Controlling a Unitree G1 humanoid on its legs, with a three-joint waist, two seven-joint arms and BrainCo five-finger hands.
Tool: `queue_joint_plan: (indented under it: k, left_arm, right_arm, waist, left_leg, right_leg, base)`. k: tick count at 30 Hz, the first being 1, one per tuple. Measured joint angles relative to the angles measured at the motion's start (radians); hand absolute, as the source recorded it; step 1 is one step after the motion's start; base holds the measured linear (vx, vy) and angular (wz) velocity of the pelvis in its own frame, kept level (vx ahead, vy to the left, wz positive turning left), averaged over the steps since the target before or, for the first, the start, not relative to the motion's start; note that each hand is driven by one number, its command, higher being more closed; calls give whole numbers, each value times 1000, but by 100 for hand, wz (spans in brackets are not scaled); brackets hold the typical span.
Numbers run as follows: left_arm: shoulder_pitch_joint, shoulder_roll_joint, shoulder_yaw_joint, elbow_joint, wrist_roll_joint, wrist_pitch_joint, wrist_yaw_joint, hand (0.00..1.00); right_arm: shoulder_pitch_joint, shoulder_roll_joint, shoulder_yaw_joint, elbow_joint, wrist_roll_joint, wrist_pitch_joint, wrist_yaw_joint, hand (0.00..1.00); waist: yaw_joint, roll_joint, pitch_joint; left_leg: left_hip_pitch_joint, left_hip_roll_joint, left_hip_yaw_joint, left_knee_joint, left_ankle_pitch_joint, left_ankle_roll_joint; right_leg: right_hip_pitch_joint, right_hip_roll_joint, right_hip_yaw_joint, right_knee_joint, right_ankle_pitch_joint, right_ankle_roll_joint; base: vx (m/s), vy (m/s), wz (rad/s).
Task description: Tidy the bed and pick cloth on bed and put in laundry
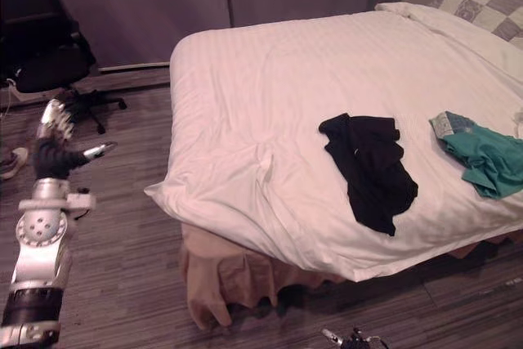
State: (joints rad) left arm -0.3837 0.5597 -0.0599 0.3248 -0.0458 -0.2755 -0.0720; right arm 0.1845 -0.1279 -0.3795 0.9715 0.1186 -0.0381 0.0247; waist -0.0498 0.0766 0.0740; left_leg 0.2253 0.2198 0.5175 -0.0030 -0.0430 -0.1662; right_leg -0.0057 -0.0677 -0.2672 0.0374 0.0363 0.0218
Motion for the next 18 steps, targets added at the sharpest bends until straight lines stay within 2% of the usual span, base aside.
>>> queue_joint_plan:
  k: [2, 3, 6, 8, 9, 10, 12, 16, 18]
  left_arm:
    - [-25, -9, -63, 91, 47, 37, -14, 0]
    - [-53, -25, -97, 165, 85, 58, -20, 0]
    - [-127, -47, -139, 299, 148, 96, -26, 0]
    - [-176, -73, -151, 374, 182, 127, -22, 0]
    - [-196, -81, -157, 406, 196, 144, -21, 100]
    - [-209, -86, -158, 450, 227, 176, -17, 100]
    - [-227, -86, -158, 488, 253, 204, -12, 100]
    - [-264, -85, -155, 497, 328, 247, -15, 100]
    - [-261, -83, -155, 498, 356, 253, -21, 100]
  right_arm:
    - [-10, -4, 1, 0, 0, 0, -2, 0]
    - [-18, 4, 6, 1, 1, 0, -2, 0]
    - [-47, 14, 38, 1, 4, 1, 0, 0]
    - [-61, 9, 38, 1, 10, 0, 0, 0]
    - [-69, 6, 37, 1, 11, 0, -1, 0]
    - [-84, 4, 38, 1, 15, -3, 0, 0]
    - [-105, 4, 39, 1, 42, -12, 1, 0]
    - [-140, -2, 44, -23, 69, -34, -2, 0]
    - [-142, -10, 43, -65, 90, -36, -4, 0]
  waist:
    - [-18, 17, 20]
    - [-37, 18, 33]
    - [-69, -10, 94]
    - [-77, -23, 124]
    - [-79, -24, 148]
    - [-84, -21, 164]
    - [-89, -18, 182]
    - [-87, -9, 214]
    - [-87, -11, 218]
  left_leg:
    - [-4, -7, 24, -8, 0, 0]
    - [-16, -12, 37, -12, 0, 0]
    - [-35, -25, 69, -12, 0, 0]
    - [-53, -36, 77, -12, 0, 0]
    - [-53, -39, 77, -12, 0, 0]
    - [-70, -42, 78, -11, 0, 0]
    - [-87, -42, 79, -11, 0, 0]
    - [-85, -27, 101, -12, -30, -11]
    - [-85, -27, 104, -12, -33, -12]
  right_leg:
    - [-19, 2, 23, -11, 15, 1]
    - [-42, 2, 40, -11, 23, 1]
    - [-89, 2, 81, -11, 51, 0]
    - [-120, -4, 91, -14, 69, 0]
    - [-121, -6, 92, -15, 74, 1]
    - [-137, -10, 96, -15, 83, 2]
    - [-151, -9, 100, -32, 101, 3]
    - [-141, 7, 103, -66, 109, 21]
    - [-131, 9, 108, -86, 115, 37]
  base:
    - [-72, 15, -39]
    - [-101, 11, -45]
    - [-133, -7, -42]
    - [-161, -10, -20]
    - [-171, 5, -6]
    - [-149, 8, -4]
    - [-132, -3, -2]
    - [-135, -23, -8]
    - [-120, -25, -11]
